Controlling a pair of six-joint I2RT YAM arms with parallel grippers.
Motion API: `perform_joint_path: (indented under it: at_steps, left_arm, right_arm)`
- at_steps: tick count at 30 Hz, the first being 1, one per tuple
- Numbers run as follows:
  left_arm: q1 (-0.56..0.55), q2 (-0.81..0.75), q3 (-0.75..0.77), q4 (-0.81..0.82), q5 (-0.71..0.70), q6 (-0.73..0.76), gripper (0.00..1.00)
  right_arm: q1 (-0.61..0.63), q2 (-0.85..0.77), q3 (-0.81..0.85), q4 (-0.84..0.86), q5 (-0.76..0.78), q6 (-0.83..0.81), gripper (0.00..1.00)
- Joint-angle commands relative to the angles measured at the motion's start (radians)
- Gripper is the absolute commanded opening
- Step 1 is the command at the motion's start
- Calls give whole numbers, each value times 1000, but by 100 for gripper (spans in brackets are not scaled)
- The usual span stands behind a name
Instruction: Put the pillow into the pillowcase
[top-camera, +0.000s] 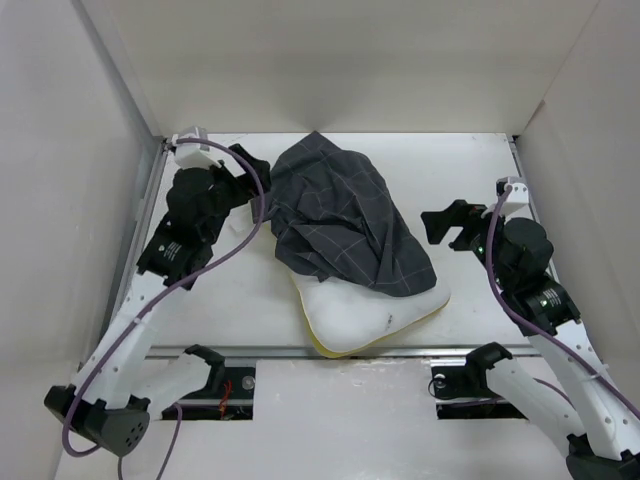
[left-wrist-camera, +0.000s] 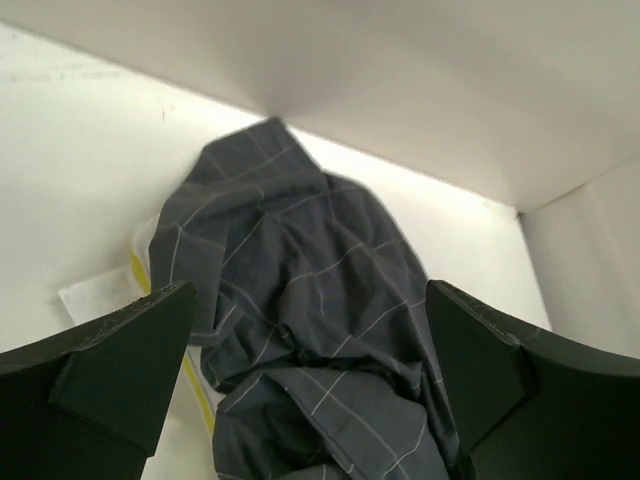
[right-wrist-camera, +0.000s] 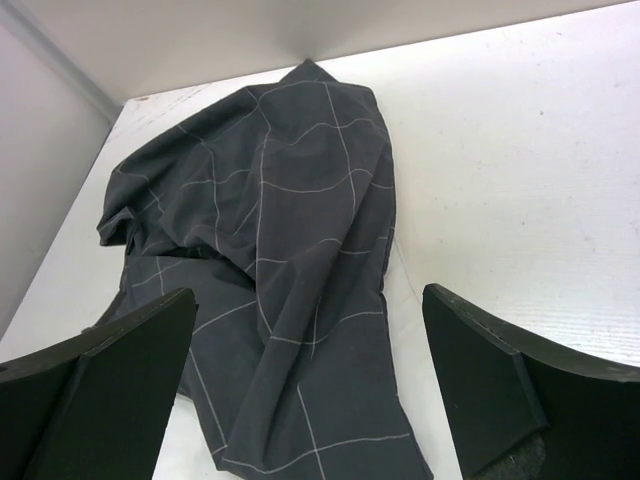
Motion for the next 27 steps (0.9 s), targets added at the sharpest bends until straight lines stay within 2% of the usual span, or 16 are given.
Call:
perform_joint_path:
  at_steps: [1, 9, 14, 19, 22, 24, 26, 27]
  left_arm:
    - [-4, 79, -9, -75, -5, -31, 100]
    - [-4, 310, 33, -199, -183, -125, 100]
    - [99, 499, 85, -144, -118, -123, 100]
    - [119, 645, 163, -57, -82, -89, 98]
    - [119, 752, 240, -69, -91, -89, 95]
    - [128, 830, 301, -90, -91, -80, 89]
    - [128, 872, 332, -119, -71, -71, 72]
    - [128, 896, 332, -119, -56, -71, 60]
  right_arm:
    - [-2, -4, 31, 3, -4, 2, 100]
    - [-2, 7, -29, -40, -62, 11, 100]
    - [-2, 50, -81, -63, -63, 31, 100]
    - [-2, 132, -168, 44, -122, 54, 100]
    - [-2, 198, -168, 67, -121, 54, 100]
    - [7, 277, -159, 77, -121, 54, 100]
    - [16, 326, -148, 89, -121, 43, 100]
    - [31, 368, -148, 100, -121, 43, 100]
